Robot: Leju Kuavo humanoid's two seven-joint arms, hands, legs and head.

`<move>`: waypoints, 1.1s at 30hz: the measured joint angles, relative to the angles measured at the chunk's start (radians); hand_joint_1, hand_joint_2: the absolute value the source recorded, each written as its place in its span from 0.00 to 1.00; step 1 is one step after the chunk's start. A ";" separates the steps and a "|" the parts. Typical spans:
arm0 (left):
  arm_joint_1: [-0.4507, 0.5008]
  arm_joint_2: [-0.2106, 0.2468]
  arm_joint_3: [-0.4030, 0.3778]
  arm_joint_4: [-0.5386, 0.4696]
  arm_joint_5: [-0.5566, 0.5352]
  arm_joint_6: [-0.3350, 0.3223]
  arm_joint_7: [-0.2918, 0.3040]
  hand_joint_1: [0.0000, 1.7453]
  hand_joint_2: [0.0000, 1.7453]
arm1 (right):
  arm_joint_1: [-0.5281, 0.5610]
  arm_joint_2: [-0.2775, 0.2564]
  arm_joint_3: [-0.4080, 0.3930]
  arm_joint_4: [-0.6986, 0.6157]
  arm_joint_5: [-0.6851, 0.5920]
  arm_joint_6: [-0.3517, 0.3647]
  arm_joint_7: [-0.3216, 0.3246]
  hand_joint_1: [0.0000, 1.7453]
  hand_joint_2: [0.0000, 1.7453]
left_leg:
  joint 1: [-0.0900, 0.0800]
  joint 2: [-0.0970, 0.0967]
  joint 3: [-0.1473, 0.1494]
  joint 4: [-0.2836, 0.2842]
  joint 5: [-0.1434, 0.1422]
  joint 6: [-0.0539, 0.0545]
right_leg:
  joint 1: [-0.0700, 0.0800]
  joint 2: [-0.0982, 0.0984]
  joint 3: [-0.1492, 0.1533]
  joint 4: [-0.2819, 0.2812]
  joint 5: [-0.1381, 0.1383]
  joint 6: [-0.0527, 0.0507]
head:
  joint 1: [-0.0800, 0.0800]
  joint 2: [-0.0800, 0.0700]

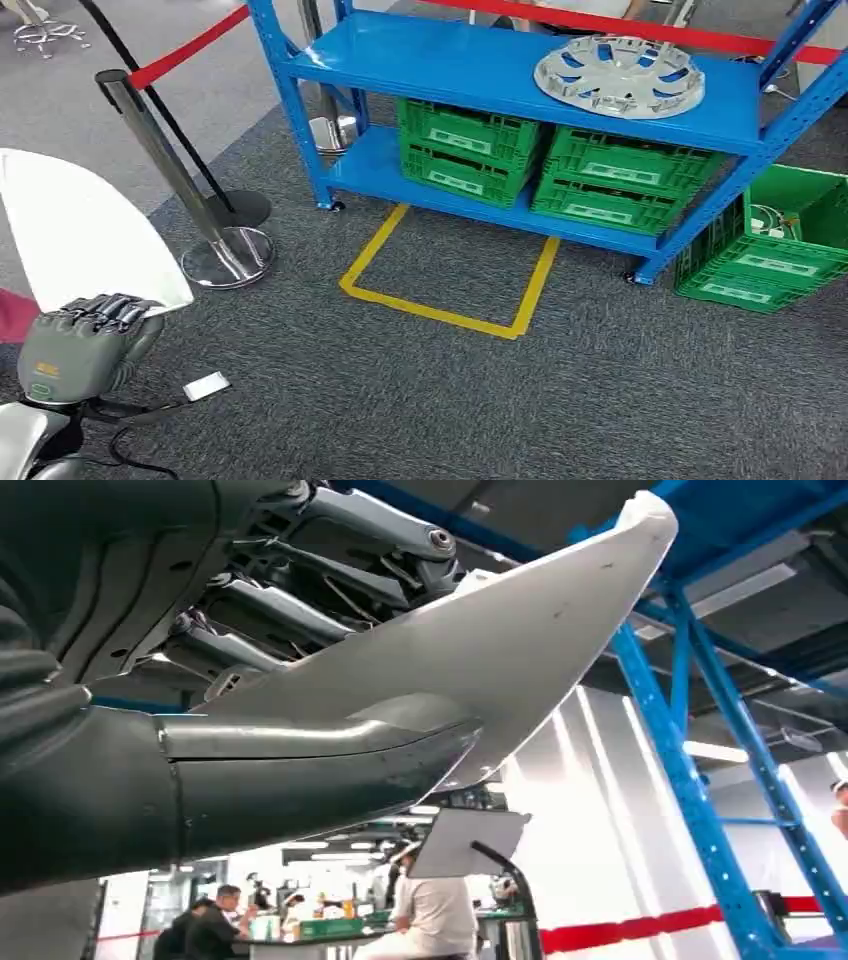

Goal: Take the parts from the cabinet and place them on the table.

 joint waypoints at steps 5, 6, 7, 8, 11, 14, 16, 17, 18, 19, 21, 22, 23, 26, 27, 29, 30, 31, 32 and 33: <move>-0.002 -0.001 -0.008 0.000 0.012 0.000 -0.003 0.94 1.00 | -0.006 -0.003 0.001 -0.006 0.001 0.000 -0.010 0.00 0.00 | 0.006 -0.003 -0.028 0.001 0.024 -0.029 | -0.002 -0.006 0.004 -0.084 -0.005 -0.024 | 0.001 0.000; -0.001 0.000 -0.008 0.000 0.012 0.000 -0.003 0.94 1.00 | -0.005 -0.003 0.001 -0.006 0.002 -0.002 -0.009 0.00 0.00 | 0.006 -0.002 -0.036 0.030 -0.044 -0.034 | -0.001 -0.007 -0.013 -0.082 0.007 -0.033 | -0.003 -0.001; -0.001 0.000 -0.008 0.000 0.012 0.000 -0.003 0.94 1.00 | -0.003 -0.002 0.002 -0.006 0.002 -0.005 -0.002 0.00 0.00 | 0.009 -0.002 -0.042 0.094 -0.126 -0.040 | 0.000 -0.012 -0.030 -0.080 0.021 -0.040 | -0.006 0.000; 0.000 -0.001 -0.009 0.000 0.012 0.000 -0.003 0.94 1.00 | -0.003 -0.002 0.003 -0.006 0.002 -0.005 -0.001 0.00 0.00 | 0.011 -0.002 -0.049 0.166 -0.184 -0.044 | 0.002 -0.015 -0.047 -0.077 0.033 -0.041 | -0.004 -0.001; 0.000 -0.002 -0.012 0.001 0.011 0.000 -0.003 0.94 1.00 | -0.005 -0.001 0.003 -0.006 0.002 -0.006 0.000 0.00 0.00 | 0.013 -0.002 -0.044 0.325 -0.172 -0.052 | 0.004 -0.018 -0.106 -0.049 0.066 -0.040 | -0.004 -0.001; 0.000 -0.002 -0.014 0.001 0.011 0.000 -0.003 0.94 1.00 | -0.006 0.001 0.003 -0.005 0.003 -0.003 0.000 0.00 0.00 | 0.013 -0.003 0.093 0.182 -0.096 -0.043 | 0.004 -0.017 -0.171 -0.012 0.089 -0.033 | -0.006 0.000; -0.003 -0.001 -0.014 0.001 0.011 0.000 -0.004 0.94 1.00 | -0.006 0.003 0.003 -0.005 0.004 0.000 0.000 0.00 0.00 | 0.008 -0.007 0.201 0.014 -0.165 -0.025 | 0.008 -0.017 -0.189 0.005 0.102 -0.024 | -0.003 0.000; -0.004 -0.002 -0.015 0.001 0.011 0.000 -0.006 0.94 1.00 | -0.007 0.003 0.003 -0.005 0.004 0.000 0.000 0.00 0.00 | 0.005 -0.006 0.195 0.010 -0.168 -0.020 | 0.007 -0.017 -0.196 0.006 0.113 -0.018 | -0.005 0.000; -0.006 -0.001 -0.015 0.001 0.012 0.000 -0.006 0.94 1.00 | -0.008 0.003 0.003 -0.005 0.004 0.000 0.000 0.00 0.00 | 0.003 -0.006 0.190 0.009 -0.166 -0.017 | 0.004 -0.017 -0.205 0.005 0.124 -0.013 | -0.004 0.000; -0.006 -0.001 -0.015 0.001 0.012 0.000 -0.008 0.94 1.00 | -0.007 0.004 0.003 -0.005 0.004 0.000 -0.002 0.00 0.00 | 0.003 -0.005 0.176 0.003 -0.156 -0.008 | 0.006 -0.016 -0.213 0.005 0.135 -0.005 | -0.005 0.000; -0.008 -0.002 -0.018 0.001 0.012 0.000 -0.009 0.94 1.00 | -0.004 0.004 0.003 -0.005 0.004 0.000 -0.007 0.00 0.00 | 0.011 0.003 0.145 -0.004 -0.127 0.013 | 0.003 -0.005 -0.237 0.034 0.071 0.004 | -0.005 0.000; -0.008 -0.003 -0.019 0.001 0.013 0.000 -0.010 0.94 1.00 | -0.004 0.005 0.004 -0.005 0.004 0.000 -0.007 0.00 0.00 | 0.011 0.004 0.129 -0.004 -0.114 0.019 | 0.000 -0.001 -0.257 0.084 0.002 0.008 | 0.004 0.000; -0.007 -0.003 -0.021 0.001 0.020 0.000 -0.013 0.94 1.00 | -0.004 0.005 0.004 -0.005 0.005 0.000 -0.003 0.00 0.00 | 0.010 0.003 0.112 -0.004 -0.105 0.018 | -0.002 -0.001 -0.275 0.153 -0.056 0.011 | 0.004 -0.001; -0.007 -0.005 -0.027 0.001 0.033 0.000 -0.024 0.94 1.00 | -0.005 0.006 0.004 -0.004 0.005 0.000 -0.002 0.00 0.00 | 0.010 0.004 0.059 -0.003 -0.063 0.013 | -0.004 -0.001 -0.296 0.321 -0.036 0.018 | 0.007 -0.001; -0.007 -0.006 -0.030 0.001 0.033 0.000 -0.026 0.94 1.00 | -0.004 0.006 0.005 -0.004 0.006 0.000 -0.002 0.00 0.00 | 0.010 0.005 0.042 -0.002 -0.050 0.010 | -0.006 -0.001 -0.279 0.318 0.022 0.019 | 0.007 0.000; -0.007 -0.009 -0.034 0.002 0.033 0.000 -0.031 0.94 1.00 | -0.005 0.006 0.005 -0.003 0.008 0.000 -0.001 0.00 0.00 | 0.012 0.005 0.014 0.001 -0.028 0.002 | -0.011 -0.001 -0.185 0.208 0.081 0.021 | 0.006 0.000; -0.007 -0.010 -0.034 0.001 0.033 0.000 -0.036 0.94 1.00 | -0.005 0.008 0.006 -0.003 0.010 0.001 0.000 0.00 0.00 | 0.010 0.004 0.012 0.004 -0.019 -0.005 | -0.013 -0.001 -0.096 0.092 0.042 0.020 | 0.008 0.000; -0.008 -0.011 -0.034 0.001 0.033 0.000 -0.040 0.94 1.00 | -0.006 0.008 0.006 -0.002 0.011 0.002 0.001 0.00 0.00 | 0.008 0.004 0.008 0.014 -0.014 -0.009 | -0.011 0.001 -0.011 -0.032 0.002 0.020 | 0.012 -0.001; -0.009 -0.012 -0.034 0.001 0.033 0.000 -0.046 0.94 1.00 | -0.009 0.008 0.005 -0.001 0.013 0.002 0.001 0.00 0.00 | 0.007 0.004 0.005 0.015 -0.005 -0.015 | -0.010 0.000 -0.001 -0.071 -0.028 0.013 | 0.012 0.000; -0.012 -0.013 -0.034 0.001 0.033 0.000 -0.051 0.94 1.00 | -0.009 0.008 0.005 0.000 0.013 0.002 0.001 0.00 0.00 | 0.009 0.004 0.004 0.014 0.005 -0.019 | -0.008 0.001 -0.009 -0.063 -0.025 0.008 | 0.008 0.000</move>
